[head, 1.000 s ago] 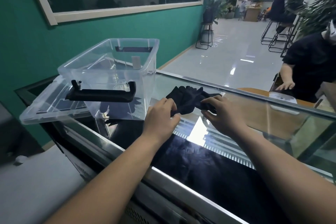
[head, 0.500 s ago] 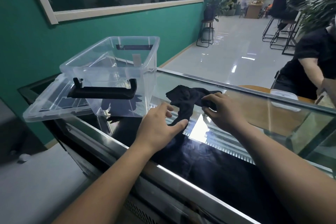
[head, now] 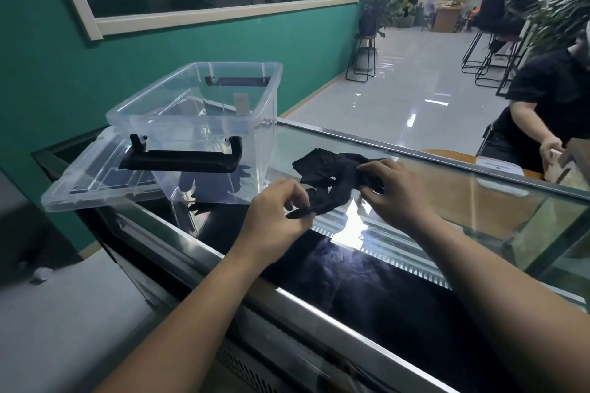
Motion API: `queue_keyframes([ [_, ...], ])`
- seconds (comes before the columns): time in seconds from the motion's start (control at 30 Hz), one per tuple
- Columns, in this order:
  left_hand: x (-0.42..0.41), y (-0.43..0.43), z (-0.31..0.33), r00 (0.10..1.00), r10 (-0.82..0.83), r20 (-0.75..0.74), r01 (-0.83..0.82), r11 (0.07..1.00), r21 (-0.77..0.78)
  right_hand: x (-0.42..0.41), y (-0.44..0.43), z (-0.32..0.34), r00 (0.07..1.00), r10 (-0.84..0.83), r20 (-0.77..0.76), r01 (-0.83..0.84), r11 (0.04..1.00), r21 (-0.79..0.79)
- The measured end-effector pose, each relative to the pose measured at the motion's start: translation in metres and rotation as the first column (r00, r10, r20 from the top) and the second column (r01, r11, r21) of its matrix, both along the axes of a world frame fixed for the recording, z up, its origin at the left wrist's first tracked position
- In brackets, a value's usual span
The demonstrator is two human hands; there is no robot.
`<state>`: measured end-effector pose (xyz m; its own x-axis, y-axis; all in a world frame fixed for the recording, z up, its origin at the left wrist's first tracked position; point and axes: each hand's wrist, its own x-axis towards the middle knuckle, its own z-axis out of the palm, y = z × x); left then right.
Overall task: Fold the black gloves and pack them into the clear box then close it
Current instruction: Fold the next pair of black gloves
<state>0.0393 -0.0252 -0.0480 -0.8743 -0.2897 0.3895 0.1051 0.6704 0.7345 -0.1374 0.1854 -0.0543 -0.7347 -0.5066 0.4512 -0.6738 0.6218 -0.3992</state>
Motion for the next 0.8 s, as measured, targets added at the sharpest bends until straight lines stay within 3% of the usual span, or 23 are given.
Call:
queue_keyframes([
  [0.17,0.005,0.011,0.002,0.98,-0.186,-0.068,0.176,0.975,-0.132,-0.005,-0.001,0.003,0.999,-0.029,0.045,0.035,0.989,-0.141],
  [0.27,0.004,0.01,0.002,0.985,-0.166,-0.044,0.161,0.982,-0.101,-0.004,-0.002,0.003,0.999,-0.003,0.038,0.01,0.98,-0.199],
  [0.37,-0.002,0.006,-0.006,0.994,-0.103,-0.041,0.093,0.975,-0.2,0.002,-0.006,0.004,0.998,0.044,-0.033,-0.05,0.974,-0.22],
  [0.5,-0.003,0.006,-0.01,0.994,-0.11,0.009,0.107,0.946,-0.305,0.005,-0.01,-0.001,0.98,0.166,-0.106,-0.177,0.978,-0.106],
  [0.67,0.001,0.008,-0.007,0.974,-0.228,0.021,0.227,0.948,-0.222,0.009,-0.01,-0.002,0.977,0.204,-0.056,-0.204,0.979,0.012],
  [0.8,0.0,0.006,-0.007,0.986,-0.168,0.016,0.167,0.955,-0.246,0.012,-0.008,0.001,0.976,0.215,-0.027,-0.214,0.976,0.05],
])
